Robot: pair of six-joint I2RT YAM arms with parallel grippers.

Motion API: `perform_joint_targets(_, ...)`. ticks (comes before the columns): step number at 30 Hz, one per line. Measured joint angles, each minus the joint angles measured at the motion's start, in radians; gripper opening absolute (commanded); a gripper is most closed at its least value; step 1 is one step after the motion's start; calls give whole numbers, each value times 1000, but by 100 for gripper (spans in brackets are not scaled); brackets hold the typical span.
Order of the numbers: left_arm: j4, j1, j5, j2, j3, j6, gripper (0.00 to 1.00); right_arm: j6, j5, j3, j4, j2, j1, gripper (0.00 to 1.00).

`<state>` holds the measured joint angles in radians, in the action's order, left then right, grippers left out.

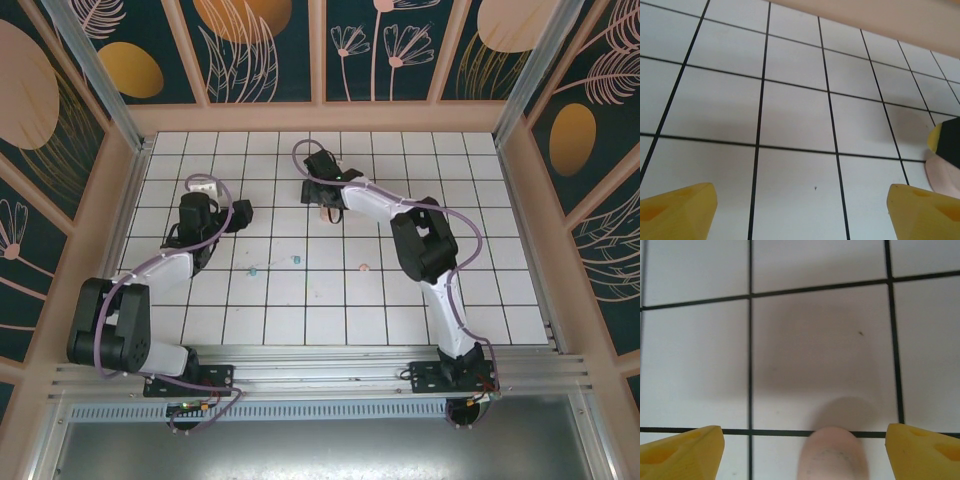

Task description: Insert the wireless bluetooth earbuds into the charging case

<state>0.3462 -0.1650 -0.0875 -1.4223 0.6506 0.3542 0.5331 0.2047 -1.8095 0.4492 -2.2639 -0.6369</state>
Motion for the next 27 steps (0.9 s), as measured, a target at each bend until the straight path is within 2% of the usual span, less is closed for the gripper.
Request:
perform_joint_targets(2, -3, 0, -4, 8, -10, 0, 90, 11, -5, 0, 30, 0, 6, 78)
perform_joint_targets(6, -2, 0, -10, 13, -11, 0, 91, 31, -25, 6, 50, 0, 9, 63)
perform_joint_targets(9, -2, 0, -18, 13, -11, 0, 91, 45, -43, 11, 58, 0, 8, 56)
perform_joint_targets(19, -2, 0, -57, 10, -11, 0, 89, 50, -76, 25, 61, 0, 9, 57)
perform_joint_targets(27, -9, 0, -70, 9, -6, 0, 90, 49, -110, 60, 53, 0, 23, 41)
